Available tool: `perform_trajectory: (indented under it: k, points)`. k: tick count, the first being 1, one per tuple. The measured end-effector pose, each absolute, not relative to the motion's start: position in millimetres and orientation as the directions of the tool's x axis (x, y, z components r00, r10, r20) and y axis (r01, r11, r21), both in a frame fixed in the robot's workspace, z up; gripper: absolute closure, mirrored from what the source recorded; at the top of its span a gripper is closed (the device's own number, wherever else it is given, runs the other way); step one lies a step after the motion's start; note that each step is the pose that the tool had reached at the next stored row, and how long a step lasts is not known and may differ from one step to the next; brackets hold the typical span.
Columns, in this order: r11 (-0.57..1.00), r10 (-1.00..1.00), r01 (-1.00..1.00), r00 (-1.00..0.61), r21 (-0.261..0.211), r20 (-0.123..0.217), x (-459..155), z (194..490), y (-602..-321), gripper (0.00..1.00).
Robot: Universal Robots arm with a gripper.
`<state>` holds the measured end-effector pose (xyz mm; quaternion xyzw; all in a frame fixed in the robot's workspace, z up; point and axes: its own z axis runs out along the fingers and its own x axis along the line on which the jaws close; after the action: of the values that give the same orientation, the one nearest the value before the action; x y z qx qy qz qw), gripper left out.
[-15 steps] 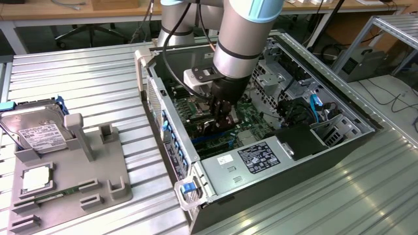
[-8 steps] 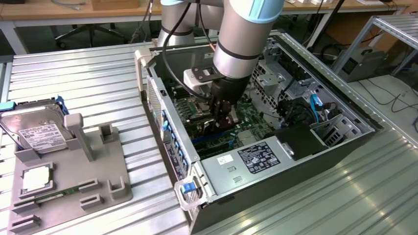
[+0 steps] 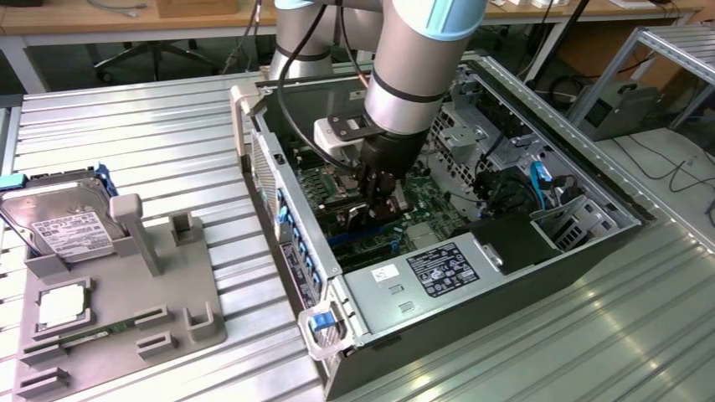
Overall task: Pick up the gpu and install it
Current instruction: 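Insert the gpu into the slot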
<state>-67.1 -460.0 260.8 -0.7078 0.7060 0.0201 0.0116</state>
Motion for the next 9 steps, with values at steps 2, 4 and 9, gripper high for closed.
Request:
perform_trajectory:
  k: [2, 4, 9]
  points:
    - [-0.003, -0.999, -1.000, 0.003, 0.012, -0.045, -67.3, 260.2, -460.0, 0.73]
    - [-0.003, -0.999, -1.000, 0.003, 0.012, -0.045, -67.3, 260.2, -459.9, 0.73]
    - [-0.003, -0.999, -1.000, 0.003, 0.012, -0.045, -67.5, 259.4, -459.9, 0.73]
